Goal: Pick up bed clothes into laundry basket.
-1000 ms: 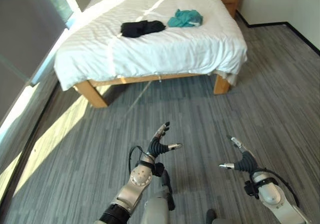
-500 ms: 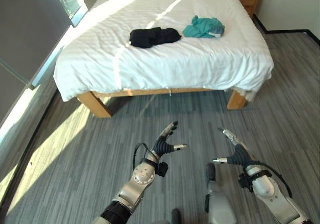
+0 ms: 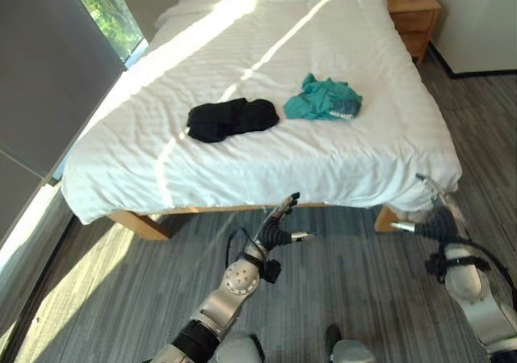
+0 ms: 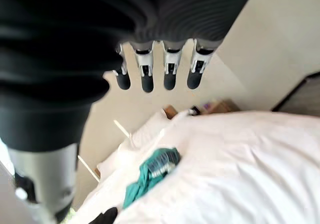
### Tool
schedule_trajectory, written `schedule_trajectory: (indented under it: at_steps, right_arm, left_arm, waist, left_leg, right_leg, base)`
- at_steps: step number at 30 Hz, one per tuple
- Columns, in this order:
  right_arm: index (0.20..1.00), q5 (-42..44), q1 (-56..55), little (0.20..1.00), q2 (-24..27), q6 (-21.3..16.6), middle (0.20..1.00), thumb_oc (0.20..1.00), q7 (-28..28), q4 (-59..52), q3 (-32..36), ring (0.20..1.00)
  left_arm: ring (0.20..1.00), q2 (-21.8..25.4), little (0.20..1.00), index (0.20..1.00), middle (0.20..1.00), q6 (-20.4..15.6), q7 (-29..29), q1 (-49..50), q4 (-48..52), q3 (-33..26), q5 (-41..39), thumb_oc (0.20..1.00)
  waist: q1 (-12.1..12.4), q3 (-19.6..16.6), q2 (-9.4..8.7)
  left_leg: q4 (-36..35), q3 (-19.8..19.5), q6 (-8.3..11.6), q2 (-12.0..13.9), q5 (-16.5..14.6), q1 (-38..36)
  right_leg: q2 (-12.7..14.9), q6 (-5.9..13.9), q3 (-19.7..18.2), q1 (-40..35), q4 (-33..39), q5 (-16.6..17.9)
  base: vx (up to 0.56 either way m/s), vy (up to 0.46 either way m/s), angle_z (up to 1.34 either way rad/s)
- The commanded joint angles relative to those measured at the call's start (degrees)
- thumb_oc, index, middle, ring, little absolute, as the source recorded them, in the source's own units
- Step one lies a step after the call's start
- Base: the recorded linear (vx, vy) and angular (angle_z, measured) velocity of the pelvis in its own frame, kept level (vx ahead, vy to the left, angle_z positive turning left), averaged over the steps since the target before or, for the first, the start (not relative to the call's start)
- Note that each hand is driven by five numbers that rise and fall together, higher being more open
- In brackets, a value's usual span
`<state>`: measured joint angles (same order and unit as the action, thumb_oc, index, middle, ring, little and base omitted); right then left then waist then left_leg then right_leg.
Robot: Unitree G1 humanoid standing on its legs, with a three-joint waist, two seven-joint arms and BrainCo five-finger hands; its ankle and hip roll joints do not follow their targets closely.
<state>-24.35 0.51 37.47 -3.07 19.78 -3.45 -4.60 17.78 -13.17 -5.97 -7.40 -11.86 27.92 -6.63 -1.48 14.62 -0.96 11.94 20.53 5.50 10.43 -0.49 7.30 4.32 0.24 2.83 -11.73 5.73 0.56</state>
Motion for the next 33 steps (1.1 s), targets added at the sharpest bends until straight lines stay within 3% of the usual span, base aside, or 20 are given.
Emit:
schedule_trajectory:
  at_steps: [1,2,3,4,5,6,7,9,11,12,13,14,18,22,24,28,33]
  right_arm:
    - [1.000,-6.1,4.6,1.000,6.5,1.1,1.000,1.000,4.9,-3.6,5.1,1.000]
    - [1.000,-7.0,5.9,1.000,7.0,1.4,1.000,1.000,5.6,-3.6,5.7,1.000]
    - [1.000,-7.2,7.9,1.000,7.0,1.8,1.000,1.000,6.3,-2.4,5.0,1.000]
    - [1.000,-7.2,8.2,1.000,7.0,1.8,1.000,1.000,6.4,-2.2,4.7,1.000]
    - [1.000,-7.6,9.3,1.000,6.8,2.3,1.000,1.000,6.6,-1.2,4.4,1.000]
    - [1.000,-8.2,10.4,1.000,6.7,3.3,1.000,1.000,7.1,0.0,4.4,1.000]
    - [1.000,-9.7,13.7,1.000,7.9,5.2,1.000,1.000,7.6,1.6,3.3,1.000]
    - [1.000,-11.5,16.6,1.000,10.2,7.1,1.000,1.000,9.2,5.4,3.8,1.000]
    - [1.000,-11.3,19.3,1.000,11.5,9.0,1.000,1.000,9.8,9.6,3.8,1.000]
    - [1.000,-11.2,19.9,1.000,11.6,9.0,1.000,1.000,10.0,10.2,3.4,1.000]
    - [1.000,-9.2,21.5,1.000,12.2,9.8,1.000,1.000,10.5,14.0,3.6,1.000]
    - [1.000,-9.1,21.2,1.000,13.1,10.4,1.000,1.000,11.4,14.3,4.0,1.000]
    - [1.000,-8.7,25.6,1.000,14.5,11.8,1.000,1.000,9.6,19.8,1.1,1.000]
    - [1.000,-7.5,32.8,1.000,13.1,11.5,1.000,1.000,8.2,23.8,-4.6,1.000]
    - [1.000,-4.6,44.7,1.000,12.0,12.5,1.000,1.000,8.3,28.4,-11.2,1.000]
    - [1.000,0.3,58.6,1.000,9.2,13.2,1.000,1.000,8.1,42.5,-20.1,1.000]
    - [1.000,5.1,60.3,1.000,5.0,10.9,1.000,1.000,5.7,55.6,-25.2,1.000]
  left_arm:
    - [1.000,-2.1,1.000,1.000,1.000,-2.2,-0.1,0.1,3.1,1.9,-2.1,1.000]
    - [1.000,-1.9,1.000,1.000,1.000,-2.1,-0.1,0.5,2.9,1.6,-2.2,1.000]
    - [1.000,-1.4,1.000,1.000,1.000,-1.4,0.2,1.5,2.9,1.5,-2.5,1.000]
    - [1.000,-1.3,1.000,1.000,1.000,-1.4,0.2,1.5,3.0,1.4,-2.5,1.000]
    - [1.000,-0.8,1.000,1.000,1.000,-1.1,0.8,2.5,3.1,1.6,-2.7,1.000]
    - [1.000,-0.4,1.000,1.000,1.000,-0.7,1.8,3.3,2.9,2.8,-3.4,1.000]
    - [1.000,0.1,1.000,1.000,1.000,-0.3,2.0,3.4,2.1,2.6,-4.0,1.000]
    - [1.000,1.3,1.000,1.000,1.000,-0.3,2.5,3.4,1.5,2.9,-4.2,1.000]
    - [1.000,1.7,1.000,1.000,1.000,-0.7,3.4,3.6,1.6,3.2,-4.7,1.000]
    - [1.000,1.7,1.000,1.000,1.000,-0.7,3.5,3.5,1.5,3.1,-4.8,1.000]
    - [1.000,1.9,1.000,1.000,1.000,-0.7,4.8,3.6,1.3,3.4,-5.5,1.000]
    - [1.000,2.2,1.000,1.000,1.000,-0.3,4.9,3.5,1.3,3.3,-5.3,1.000]
    - [1.000,2.6,1.000,1.000,1.000,0.4,6.6,5.5,-0.8,3.7,-5.5,1.000]
    - [1.000,0.6,1.000,1.000,1.000,1.6,7.6,4.7,-6.8,5.5,-4.2,1.000]
    - [1.000,-1.2,1.000,1.000,1.000,2.8,6.3,-0.1,-16.0,8.1,-5.0,1.000]
    - [1.000,-6.8,1.000,1.000,1.000,3.9,2.8,-9.9,-35.2,8.8,-2.3,1.000]
    - [1.000,-9.3,1.000,1.000,1.000,5.8,-0.6,-13.5,-55.7,0.7,0.0,1.000]
  waist:
    - [1.7,-2.2,1.93]
    - [2.1,-2.9,1.88]
    - [3.5,-3.8,0.99]
    - [3.5,-3.7,0.94]
    - [4.3,-4.1,0.43]
    - [4.6,-3.5,0.03]
    - [4.5,-2.5,0.19]
    - [3.4,-1.3,1.12]
    - [3.4,-1.1,1.13]
    - [2.8,-1.1,1.10]
    - [2.8,-1.5,0.62]
    - [2.9,-1.6,0.09]
    - [5.0,-2.9,-2.12]
    - [5.6,-2.2,-2.68]
    - [6.9,2.3,-3.20]
    - [6.8,7.5,-3.06]
    - [5.8,10.6,-3.13]
  left_leg:
    - [-10.8,5.8,-1.75,-0.9,4.8,-2.6]
    - [-11.9,5.9,-2.16,-1.4,4.9,-3.5]
    - [-14.1,3.9,-3.44,-4.2,4.2,-5.3]
    - [-14.4,4.0,-3.53,-4.2,4.5,-5.4]
    - [-15.6,2.5,-4.52,-5.8,3.4,-6.5]
    - [-15.8,2.2,-5.39,-6.4,2.1,-8.8]
    - [-16.3,1.9,-6.08,-6.4,1.6,-10.0]
    - [-16.9,0.3,-5.48,-4.8,-0.4,-12.9]
    - [-16.9,-0.8,-4.59,-4.5,-1.9,-13.8]
    - [-16.9,-1.3,-4.52,-4.6,-2.1,-13.7]
    - [-16.9,-3.2,-3.45,-4.7,-3.8,-14.1]
    - [-16.9,-4.5,-3.46,-5.4,-4.1,-13.9]
    - [-16.9,-4.8,-2.87,-5.3,-4.7,-13.4]
    - [-16.9,-5.2,-1.98,-4.6,-4.6,-11.4]
    - [-16.9,-5.6,-0.75,-2.9,-2.6,-5.2]
    - [-16.9,-6.1,1.19,-1.6,0.3,2.5]
    - [-16.9,-5.8,2.46,-0.7,1.6,5.3]
  right_leg:
    - [0.7,4.97,2.7,-5.3,-0.7,-8.4]
    - [0.9,5.06,3.1,-6.0,-0.7,-8.4]
    - [1.7,5.53,3.7,-7.8,-0.7,-7.5]
    - [1.7,5.53,3.6,-7.8,-0.7,-7.3]
    - [1.8,6.08,4.2,-8.0,-2.1,-6.0]
    - [1.8,8.03,5.1,-5.6,-9.9,-4.3]
    - [2.0,11.36,4.0,-1.3,-17.8,-1.9]
    - [4.3,13.54,4.4,8.0,-26.7,1.3]
    - [8.3,11.52,6.5,11.0,-23.7,0.0]
    - [8.4,11.49,7.1,10.6,-23.5,-0.2]
    - [9.1,9.72,8.0,11.3,-15.3,-2.0]
    - [7.8,9.14,6.6,10.9,-12.6,-2.7]
    - [8.5,9.72,10.6,7.1,-6.6,-0.8]
    - [7.8,9.49,12.8,6.2,-1.5,0.4]
    - [8.0,9.78,13.6,10.7,-1.1,1.3]
    - [7.4,9.42,12.8,18.1,-1.1,2.7]
    - [7.1,9.58,12.0,20.6,-0.8,3.2]
  base:
    - [0.44,0.089,-0.18]
    - [0.47,0.058,-0.05]
    - [0.30,0.016,-0.06]
    - [0.27,0.001,-0.04]
    - [0.16,-0.017,0.04]
    - [0.25,0.005,0.11]
    - [0.20,0.015,0.17]
    - [0.20,-0.029,0.26]
    - [0.15,-0.098,0.51]
    - [0.21,-0.161,0.71]
    - [0.24,-0.121,0.70]
    - [0.27,-0.184,0.82]
    - [0.20,-0.111,0.87]
    - [0.02,-0.081,0.07]
    - [-0.44,-0.085,-0.08]
    - [-0.28,-0.036,-0.12]
    - [-0.07,-0.023,0.18]
